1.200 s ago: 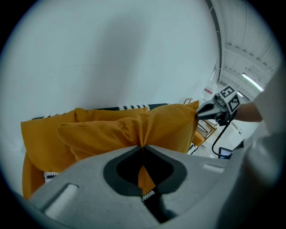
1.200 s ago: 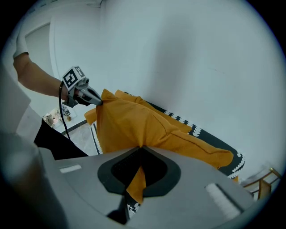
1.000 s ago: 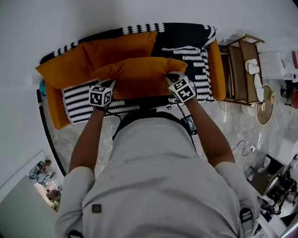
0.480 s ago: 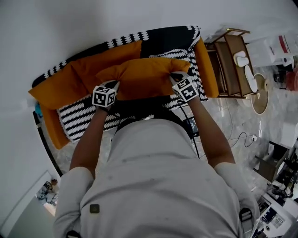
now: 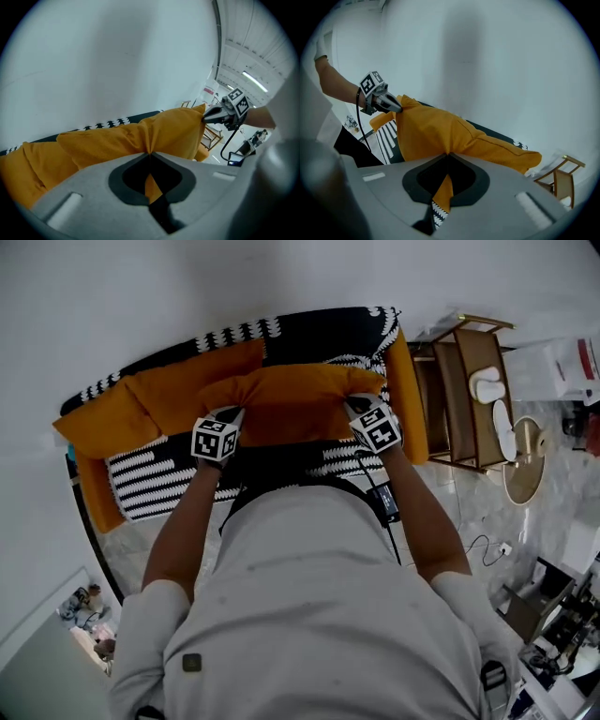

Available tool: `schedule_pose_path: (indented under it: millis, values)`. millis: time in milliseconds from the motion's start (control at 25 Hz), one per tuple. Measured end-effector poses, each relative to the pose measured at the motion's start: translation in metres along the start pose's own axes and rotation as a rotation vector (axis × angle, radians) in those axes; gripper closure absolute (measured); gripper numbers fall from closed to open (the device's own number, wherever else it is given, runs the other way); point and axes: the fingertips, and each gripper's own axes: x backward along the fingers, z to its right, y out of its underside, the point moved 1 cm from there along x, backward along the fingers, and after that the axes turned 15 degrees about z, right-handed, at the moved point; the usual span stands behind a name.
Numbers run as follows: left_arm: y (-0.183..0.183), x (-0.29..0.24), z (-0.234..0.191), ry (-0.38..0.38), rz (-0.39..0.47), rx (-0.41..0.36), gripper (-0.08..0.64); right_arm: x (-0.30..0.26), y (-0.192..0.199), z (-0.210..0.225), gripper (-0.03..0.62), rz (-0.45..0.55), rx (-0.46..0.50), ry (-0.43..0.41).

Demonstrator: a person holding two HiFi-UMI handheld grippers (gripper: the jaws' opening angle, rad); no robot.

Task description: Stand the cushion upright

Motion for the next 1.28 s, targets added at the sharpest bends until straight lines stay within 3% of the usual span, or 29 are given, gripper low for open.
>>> schedule_pose_path:
  millis: [320, 640, 1000, 1280]
  values:
    - [-0.014, -0.076, 0.047, -0.083, -0.013, 0.072, 0.551, 0.002, 0.034, 0.096, 0.575, -0.022, 0.019, -0.083]
    - [-0.022, -0.152, 0.078, -0.082, -0.056, 0.055, 0.551, -0.007, 0.073, 0.177, 0.574, -0.075, -0.04, -0.126]
    - [-0.02, -0.216, 0.069, -0.064, -0.113, 0.048, 0.551, -0.045, 0.096, 0.233, 0.574, -0.112, 0.004, -0.151]
    - [-0.028, -0.244, 0.047, -0.074, -0.14, -0.003, 0.551, -0.07, 0.098, 0.252, 0.574, -0.112, 0.017, -0.165]
